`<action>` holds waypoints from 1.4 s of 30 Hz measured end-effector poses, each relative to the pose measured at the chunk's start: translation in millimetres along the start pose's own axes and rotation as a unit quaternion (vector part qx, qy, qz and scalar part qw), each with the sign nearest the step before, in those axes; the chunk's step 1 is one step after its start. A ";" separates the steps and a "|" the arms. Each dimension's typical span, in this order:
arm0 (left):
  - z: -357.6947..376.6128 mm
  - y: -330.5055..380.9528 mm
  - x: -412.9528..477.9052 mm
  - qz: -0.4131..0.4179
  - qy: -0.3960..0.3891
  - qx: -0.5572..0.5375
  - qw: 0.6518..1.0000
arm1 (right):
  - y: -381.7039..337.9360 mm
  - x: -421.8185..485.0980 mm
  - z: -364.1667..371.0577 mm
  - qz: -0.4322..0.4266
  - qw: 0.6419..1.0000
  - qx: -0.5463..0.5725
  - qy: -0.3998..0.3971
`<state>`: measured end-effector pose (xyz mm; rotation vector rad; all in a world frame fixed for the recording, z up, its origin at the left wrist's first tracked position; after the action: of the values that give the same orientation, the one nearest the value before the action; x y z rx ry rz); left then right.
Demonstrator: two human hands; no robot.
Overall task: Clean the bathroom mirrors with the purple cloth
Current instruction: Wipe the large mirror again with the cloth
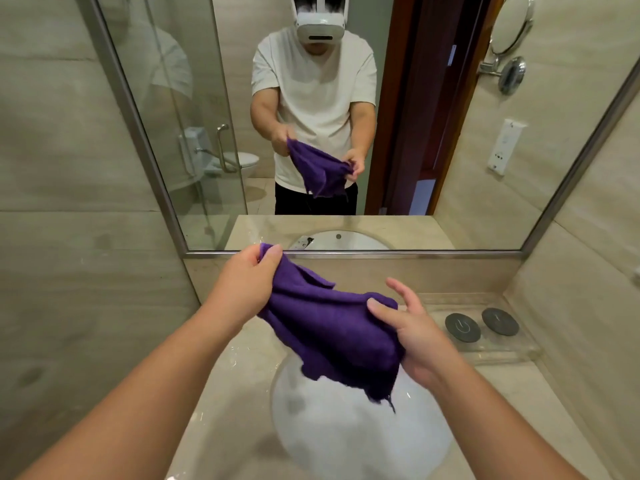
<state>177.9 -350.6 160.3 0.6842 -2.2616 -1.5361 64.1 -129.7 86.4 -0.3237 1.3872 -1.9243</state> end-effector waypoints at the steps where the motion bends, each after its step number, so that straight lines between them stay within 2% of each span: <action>1: -0.8 -3.3 2.1 -0.037 -0.028 -0.046 0.998 | -8.5 -1.4 -3.4 0.022 0.997 -0.039 -0.055; 3: -3.9 -8.9 5.1 -0.096 -0.119 -0.059 0.987 | -24.8 -5.7 -11.7 0.081 0.967 -0.182 -0.157; 5: -7.3 -13.2 7.1 -0.137 -0.206 0.054 0.968 | -34.8 -4.7 -20.9 0.123 0.891 -0.392 -0.195; 7: -3.6 -14.5 9.1 -0.171 -0.242 0.198 0.934 | -43.0 4.6 -26.7 0.123 0.819 -0.545 -0.129; 9: 1.8 -15.3 15.3 -0.185 -0.250 0.257 0.915 | -49.3 18.7 -31.3 0.085 0.792 -0.603 -0.049; 10: 3.9 -16.0 19.9 -0.183 -0.255 0.265 0.912 | -51.7 25.9 -34.0 0.061 0.794 -0.604 -0.015; 13: 6.3 -19.5 39.7 -0.144 -0.238 0.278 0.919 | -63.6 42.6 -48.4 0.022 0.842 -0.534 0.068; 17: 14.4 -21.9 72.6 -0.110 -0.093 0.274 0.951 | -76.3 69.1 -64.5 0.028 0.860 -0.500 0.092; 20: 23.5 -24.6 102.9 -0.125 0.044 0.351 0.927 | -80.3 102.0 -65.6 0.011 0.913 -0.397 0.092; 22: 28.1 -27.6 126.3 -0.159 0.085 0.360 0.915 | -82.4 128.5 -64.4 0.002 0.956 -0.270 0.114; 24: 34.8 -31.7 149.7 -0.243 0.047 0.293 0.923 | -84.3 155.5 -59.3 0.006 0.979 -0.165 0.116; 25: 39.1 -32.7 157.9 -0.286 0.016 0.216 0.933 | -85.1 168.9 -56.3 0.007 0.985 -0.126 0.115; 26: 44.5 -32.2 164.0 -0.320 -0.016 0.102 0.942 | -86.1 181.2 -52.9 0.007 0.989 -0.092 0.117; 28: 56.9 -33.3 175.5 -0.336 -0.069 -0.132 0.930 | -86.2 202.9 -47.4 0.005 0.991 -0.027 0.133; 30: 69.1 -33.0 192.1 -0.277 -0.073 -0.277 0.917 | -82.9 220.1 -42.9 -0.002 0.986 0.050 0.160; 33: 85.0 -28.3 218.0 -0.171 0.005 -0.330 0.929 | -74.5 236.6 -40.3 -0.029 0.971 0.131 0.200; 36: 99.9 -32.6 225.8 -0.073 0.096 -0.318 0.940 | -62.0 245.2 -43.3 -0.044 0.964 0.149 0.217; 39: 124.7 -48.6 207.7 0.005 0.163 -0.232 0.959 | -52.6 246.7 -47.9 -0.037 0.972 0.091 0.214; 40: 137.8 -52.5 198.4 0.018 0.151 -0.216 0.964 | -51.3 246.2 -48.8 -0.044 0.976 0.063 0.205; 42: 166.3 -58.0 181.6 0.004 0.073 -0.197 0.978 | -52.4 243.0 -45.6 -0.076 0.981 0.017 0.177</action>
<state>-46.8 -339.9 44.5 0.6445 -1.7764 -1.7942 -154.5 -254.9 65.9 -0.0718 1.5915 -2.2076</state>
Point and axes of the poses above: each hand's wrist, its own x-axis towards the middle knuckle, its own z-axis out of the palm, y = z × x, the point moved 2 cm from there along x, towards the middle knuckle, and after that the axes turned 11 degrees about -y, right-handed, at the moved point
